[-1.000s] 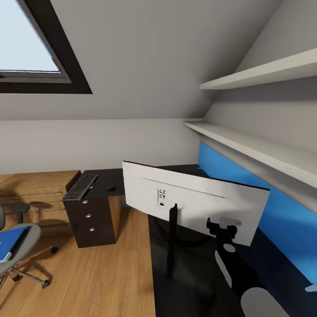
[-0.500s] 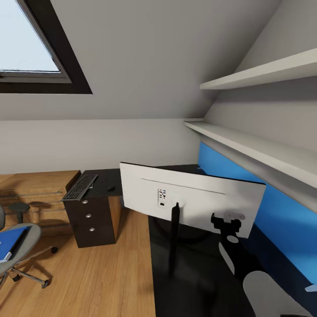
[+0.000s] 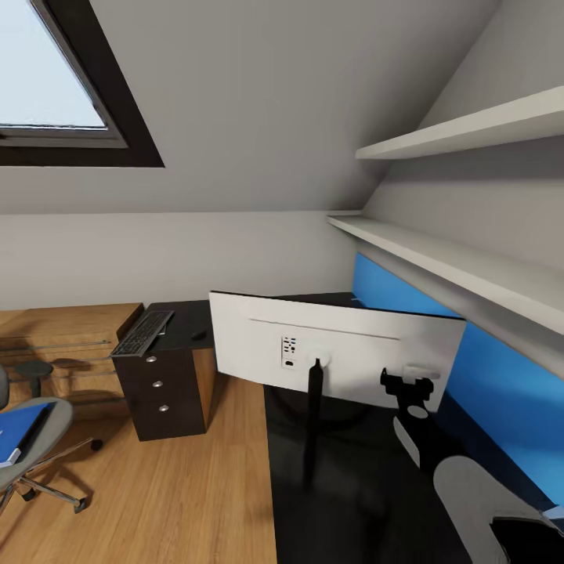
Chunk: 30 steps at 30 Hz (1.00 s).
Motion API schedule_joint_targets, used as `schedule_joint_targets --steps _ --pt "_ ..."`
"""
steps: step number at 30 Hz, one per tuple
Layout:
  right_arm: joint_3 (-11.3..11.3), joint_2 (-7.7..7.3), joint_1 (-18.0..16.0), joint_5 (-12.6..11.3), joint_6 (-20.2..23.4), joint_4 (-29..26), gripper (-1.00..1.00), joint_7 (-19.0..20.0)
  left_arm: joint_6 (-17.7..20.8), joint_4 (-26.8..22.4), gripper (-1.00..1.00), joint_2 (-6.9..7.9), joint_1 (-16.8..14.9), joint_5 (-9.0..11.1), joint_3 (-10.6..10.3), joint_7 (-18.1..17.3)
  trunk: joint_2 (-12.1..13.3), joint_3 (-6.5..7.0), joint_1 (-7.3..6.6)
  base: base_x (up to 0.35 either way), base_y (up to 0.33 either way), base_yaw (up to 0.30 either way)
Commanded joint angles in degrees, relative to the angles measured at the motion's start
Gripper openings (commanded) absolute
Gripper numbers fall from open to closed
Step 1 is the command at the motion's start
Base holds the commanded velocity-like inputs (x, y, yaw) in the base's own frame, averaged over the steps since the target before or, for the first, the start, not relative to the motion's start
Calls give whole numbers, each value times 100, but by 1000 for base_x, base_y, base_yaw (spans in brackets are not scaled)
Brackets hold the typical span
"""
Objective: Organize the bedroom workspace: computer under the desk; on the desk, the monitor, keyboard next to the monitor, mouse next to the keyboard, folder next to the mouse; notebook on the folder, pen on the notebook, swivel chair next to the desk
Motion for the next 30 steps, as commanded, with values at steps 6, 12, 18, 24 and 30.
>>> schedule_joint_targets --steps 6,12,18,24,30 --pt "-16 -27 -324 5 -53 343 100 -3 -16 6 100 0 -5 41 11 -42 -11 -12 3 0 0 0" --pt "-16 -37 -543 3 -66 584 100 -3 -15 6 100 0 -5 41 11 -42 -11 -12 3 0 0 0" --pt "-24 -31 -577 0 -68 630 100 -3 -13 6 100 0 -5 41 11 -42 -11 -12 3 0 0 0" --pt "-76 -5 -582 -30 -65 643 100 -4 -13 6 100 0 -5 37 11 -42 -11 -12 3 -10 0 0" --pt "-135 93 -576 -486 -62 957 100 -6 -13 6 100 0 -5 17 4 -44 -11 -12 3 -178 0 0"
